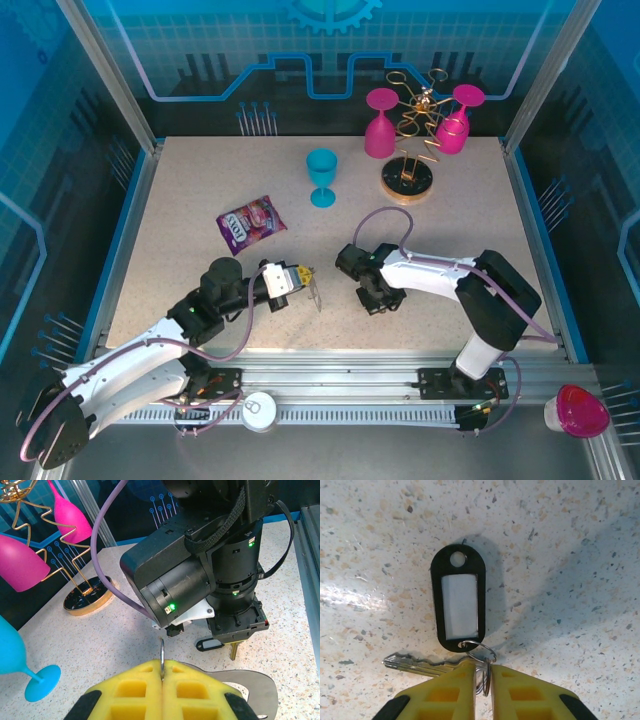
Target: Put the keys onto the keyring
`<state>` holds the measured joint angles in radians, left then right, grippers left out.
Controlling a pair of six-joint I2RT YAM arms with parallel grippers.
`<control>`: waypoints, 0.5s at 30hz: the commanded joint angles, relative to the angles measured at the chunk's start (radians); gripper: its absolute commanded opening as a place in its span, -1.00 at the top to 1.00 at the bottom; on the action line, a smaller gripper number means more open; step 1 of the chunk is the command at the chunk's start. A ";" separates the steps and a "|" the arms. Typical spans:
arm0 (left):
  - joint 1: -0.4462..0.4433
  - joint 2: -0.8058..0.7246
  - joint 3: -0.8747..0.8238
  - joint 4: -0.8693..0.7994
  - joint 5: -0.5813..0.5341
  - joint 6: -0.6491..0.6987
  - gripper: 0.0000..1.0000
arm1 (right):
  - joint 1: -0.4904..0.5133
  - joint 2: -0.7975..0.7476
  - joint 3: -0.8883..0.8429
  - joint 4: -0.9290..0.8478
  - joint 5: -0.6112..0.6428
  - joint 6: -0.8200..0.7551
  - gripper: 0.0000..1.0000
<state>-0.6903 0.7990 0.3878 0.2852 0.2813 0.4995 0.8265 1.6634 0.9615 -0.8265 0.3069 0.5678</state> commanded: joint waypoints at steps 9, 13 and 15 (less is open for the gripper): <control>-0.003 -0.011 -0.002 0.013 0.019 0.010 1.00 | 0.008 0.017 -0.003 0.001 0.000 0.000 0.74; -0.004 -0.011 -0.001 0.013 0.019 0.010 1.00 | 0.007 0.023 -0.002 -0.001 0.006 -0.002 0.74; -0.004 -0.011 -0.001 0.013 0.018 0.010 1.00 | 0.008 0.025 -0.001 0.000 0.008 -0.003 0.74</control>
<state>-0.6903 0.7990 0.3878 0.2852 0.2810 0.4995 0.8265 1.6760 0.9615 -0.8181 0.3073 0.5674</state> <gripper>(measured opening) 0.049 0.129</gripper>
